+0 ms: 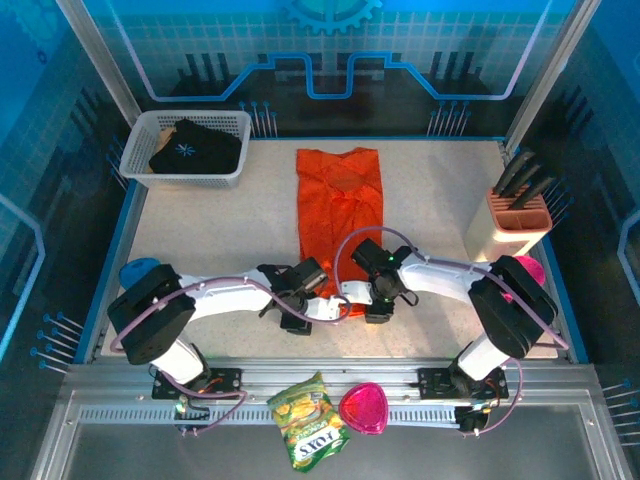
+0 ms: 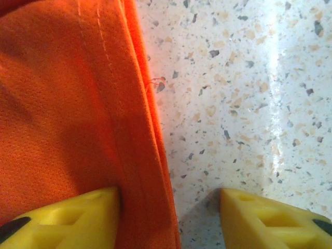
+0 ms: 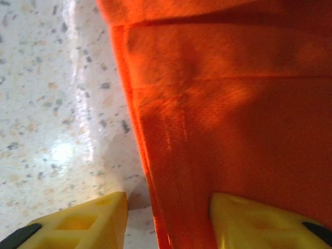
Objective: Fold and stack the t-shirts
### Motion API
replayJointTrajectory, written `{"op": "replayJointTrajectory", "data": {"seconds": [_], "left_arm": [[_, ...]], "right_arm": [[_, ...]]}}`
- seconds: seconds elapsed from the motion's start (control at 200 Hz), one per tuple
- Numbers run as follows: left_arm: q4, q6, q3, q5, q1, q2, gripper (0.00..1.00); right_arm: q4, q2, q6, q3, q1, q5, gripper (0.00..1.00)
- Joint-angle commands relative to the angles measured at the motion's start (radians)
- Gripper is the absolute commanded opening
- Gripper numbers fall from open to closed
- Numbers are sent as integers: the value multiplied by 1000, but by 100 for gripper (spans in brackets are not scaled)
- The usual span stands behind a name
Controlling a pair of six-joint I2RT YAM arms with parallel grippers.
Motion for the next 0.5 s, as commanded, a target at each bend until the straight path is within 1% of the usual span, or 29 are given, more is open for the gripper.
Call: {"op": "replayJointTrajectory", "data": {"seconds": [0.0,0.03,0.055,0.075,0.09,0.12,0.135,0.155,0.205,0.275,0.35,0.395,0.495], "left_arm": [[119,33,39,-147,56,126,39],[109,33,54,-148,65,145,31],[100,31,67,-150,72,163,20],[95,26,77,-153,79,171,13],[91,23,82,-156,83,182,10],[78,16,98,-157,90,200,8],[72,15,105,-155,94,206,3],[63,12,114,-155,98,215,0],[51,8,126,-158,102,231,0],[50,3,121,-161,105,234,0],[62,-8,108,-151,104,213,0],[71,-18,95,-145,103,184,0],[85,-32,66,-139,100,104,0]], "right_arm": [[-9,58,-19,14,-16,-17,41],[-12,63,-20,16,-18,-16,39],[-11,67,-20,17,-18,-17,38],[-10,68,-19,16,-20,-15,37],[-10,68,-20,15,-20,-16,36],[-8,67,-20,13,-21,-17,35],[-8,66,-19,10,-22,-17,34],[-8,65,-18,7,-22,-17,34],[-6,56,-18,-2,-23,-16,30],[-4,34,-19,-17,-22,-16,23],[-1,2,-21,-30,-22,-21,11],[-3,-18,-25,-36,-23,-26,0],[-6,-70,-22,-43,-20,-30,0]]}}
